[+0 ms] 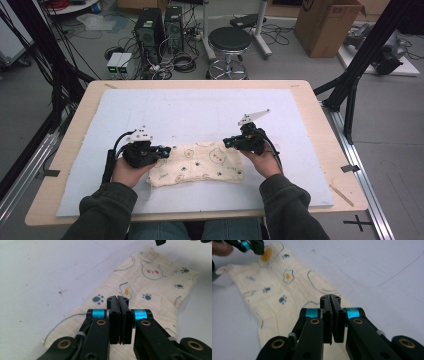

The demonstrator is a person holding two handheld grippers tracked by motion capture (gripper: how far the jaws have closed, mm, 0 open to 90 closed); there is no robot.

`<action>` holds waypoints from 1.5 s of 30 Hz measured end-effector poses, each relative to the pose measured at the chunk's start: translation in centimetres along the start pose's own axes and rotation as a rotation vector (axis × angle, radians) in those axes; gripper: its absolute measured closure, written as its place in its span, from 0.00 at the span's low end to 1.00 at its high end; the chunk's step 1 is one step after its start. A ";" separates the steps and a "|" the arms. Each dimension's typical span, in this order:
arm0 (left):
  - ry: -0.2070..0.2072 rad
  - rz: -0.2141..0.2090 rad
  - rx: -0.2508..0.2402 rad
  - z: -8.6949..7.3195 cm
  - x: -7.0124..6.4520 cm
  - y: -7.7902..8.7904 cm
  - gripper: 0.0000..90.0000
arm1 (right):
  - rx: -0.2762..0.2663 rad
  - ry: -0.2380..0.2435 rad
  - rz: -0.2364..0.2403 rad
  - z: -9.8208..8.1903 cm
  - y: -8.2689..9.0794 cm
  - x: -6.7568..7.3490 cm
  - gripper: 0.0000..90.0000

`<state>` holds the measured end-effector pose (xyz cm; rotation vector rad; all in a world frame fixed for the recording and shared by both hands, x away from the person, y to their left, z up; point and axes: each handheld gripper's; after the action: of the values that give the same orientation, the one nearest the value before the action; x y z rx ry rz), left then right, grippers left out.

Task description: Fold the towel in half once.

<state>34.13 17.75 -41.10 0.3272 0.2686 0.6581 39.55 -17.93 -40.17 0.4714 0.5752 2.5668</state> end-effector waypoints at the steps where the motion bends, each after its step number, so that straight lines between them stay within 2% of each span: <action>1: 0.000 -0.003 -0.002 0.1 0.1 -0.4 0.99 | -0.001 0.002 0.010 0.1 -0.6 0.0 0.99; 6: 0.000 0.000 0.040 0.2 0.2 -2.4 1.00 | 0.034 -0.006 0.050 0.4 -3.6 0.5 0.99; 9: 0.014 0.028 0.083 -0.3 0.7 -3.2 1.00 | 0.063 -0.017 0.036 0.3 -5.0 0.2 0.99; 12: 0.013 0.063 0.126 -0.7 1.3 -3.4 1.00 | 0.099 -0.024 0.018 -0.1 -5.5 -0.2 0.99; 17: 0.016 0.106 0.152 -1.3 1.9 -3.3 1.00 | 0.131 -0.035 -0.016 -0.5 -5.3 -0.8 0.99; 19: 0.041 0.100 0.136 -1.5 2.3 -3.0 1.00 | 0.146 -0.035 -0.022 -0.8 -5.3 -1.0 0.99; 23: 0.023 0.113 0.135 -1.6 2.3 -2.8 1.00 | 0.128 -0.064 -0.022 -1.3 -4.5 -1.6 0.99; 26: 0.042 0.115 0.119 -1.8 2.7 -2.5 1.00 | 0.116 -0.080 -0.026 -1.7 -3.8 -2.0 0.99; 32: 0.055 0.121 0.106 -2.2 3.0 -1.9 1.00 | 0.089 -0.115 -0.027 -2.5 -2.7 -2.7 0.99; 37: 0.045 0.114 0.095 -2.0 2.8 -1.8 0.98 | 0.090 -0.099 -0.028 -2.4 -2.8 -2.5 0.96; 40: 0.033 0.110 0.064 -1.7 2.6 -1.4 0.94 | 0.053 -0.087 -0.015 -2.0 -2.3 -2.2 0.92; 42: 0.034 0.118 0.042 -1.5 2.7 -1.0 0.88 | 0.039 -0.069 -0.031 -1.6 -1.8 -2.1 0.85; 43: 0.037 0.120 0.035 -1.4 2.7 -0.8 0.84 | 0.040 -0.061 -0.054 -1.4 -1.5 -2.2 0.82; 45: 0.044 0.135 0.022 -1.4 3.1 -0.2 0.79 | 0.023 -0.056 -0.073 -1.3 -0.8 -2.5 0.80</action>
<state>36.11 19.85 -42.87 0.3545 0.2979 0.7969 41.40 -18.97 -42.18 0.5185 0.5918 2.4719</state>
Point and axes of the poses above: each handheld gripper's, and its own axes: y roughly backward along the jaws, z roughly out of its top, x roughly to its left, and after that the axes turned 11 degrees about -x, right-handed
